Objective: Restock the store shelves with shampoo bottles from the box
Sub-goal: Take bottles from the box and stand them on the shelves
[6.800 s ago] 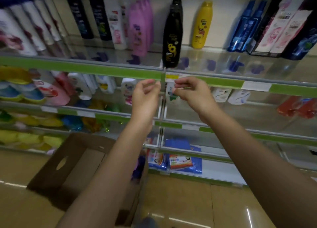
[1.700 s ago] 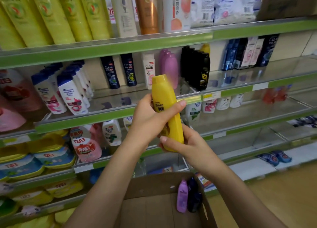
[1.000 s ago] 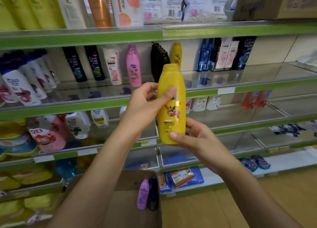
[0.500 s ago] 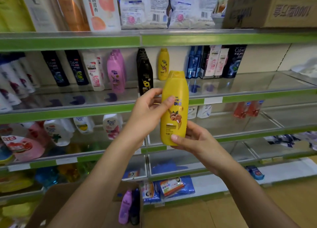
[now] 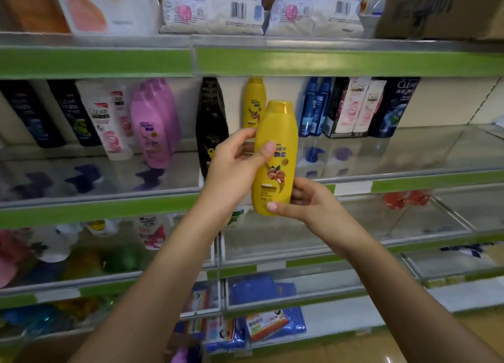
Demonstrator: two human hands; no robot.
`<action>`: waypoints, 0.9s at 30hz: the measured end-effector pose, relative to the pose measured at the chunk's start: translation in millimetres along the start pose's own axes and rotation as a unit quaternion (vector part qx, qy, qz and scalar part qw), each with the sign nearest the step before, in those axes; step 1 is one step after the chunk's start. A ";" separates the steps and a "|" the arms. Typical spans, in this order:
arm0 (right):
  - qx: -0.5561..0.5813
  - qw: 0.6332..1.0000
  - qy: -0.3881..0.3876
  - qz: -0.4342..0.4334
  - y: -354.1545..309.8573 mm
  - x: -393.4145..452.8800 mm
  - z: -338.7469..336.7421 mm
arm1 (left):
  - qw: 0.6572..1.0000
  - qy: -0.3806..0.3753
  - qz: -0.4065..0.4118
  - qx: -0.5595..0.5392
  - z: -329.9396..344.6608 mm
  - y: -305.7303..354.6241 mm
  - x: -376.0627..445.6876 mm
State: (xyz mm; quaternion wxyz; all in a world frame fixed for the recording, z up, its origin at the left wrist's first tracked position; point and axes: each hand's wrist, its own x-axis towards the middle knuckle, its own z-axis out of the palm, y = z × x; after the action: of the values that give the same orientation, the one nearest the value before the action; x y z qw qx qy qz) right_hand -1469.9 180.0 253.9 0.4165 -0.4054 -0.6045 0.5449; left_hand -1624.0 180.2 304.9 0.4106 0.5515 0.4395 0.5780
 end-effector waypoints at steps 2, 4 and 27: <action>-0.003 1.000 -0.008 0.000 2.2 16.0 -7.5 | 1.000 0.006 0.002 0.000 2.3 -4.5 13.7; -0.005 1.000 -0.016 0.000 4.0 30.1 -14.1 | 1.000 0.011 0.006 0.001 5.7 -8.8 25.1; -0.138 0.987 -0.076 -0.022 33.4 150.3 -56.7 | 0.989 0.112 0.022 0.096 30.5 -65.3 104.9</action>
State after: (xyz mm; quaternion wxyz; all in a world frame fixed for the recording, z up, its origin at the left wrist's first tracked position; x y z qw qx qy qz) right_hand -1463.8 342.6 233.3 0.3217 -0.4030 -0.7123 0.4761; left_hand -1599.9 300.6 271.3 0.2911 0.5296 0.5242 0.6000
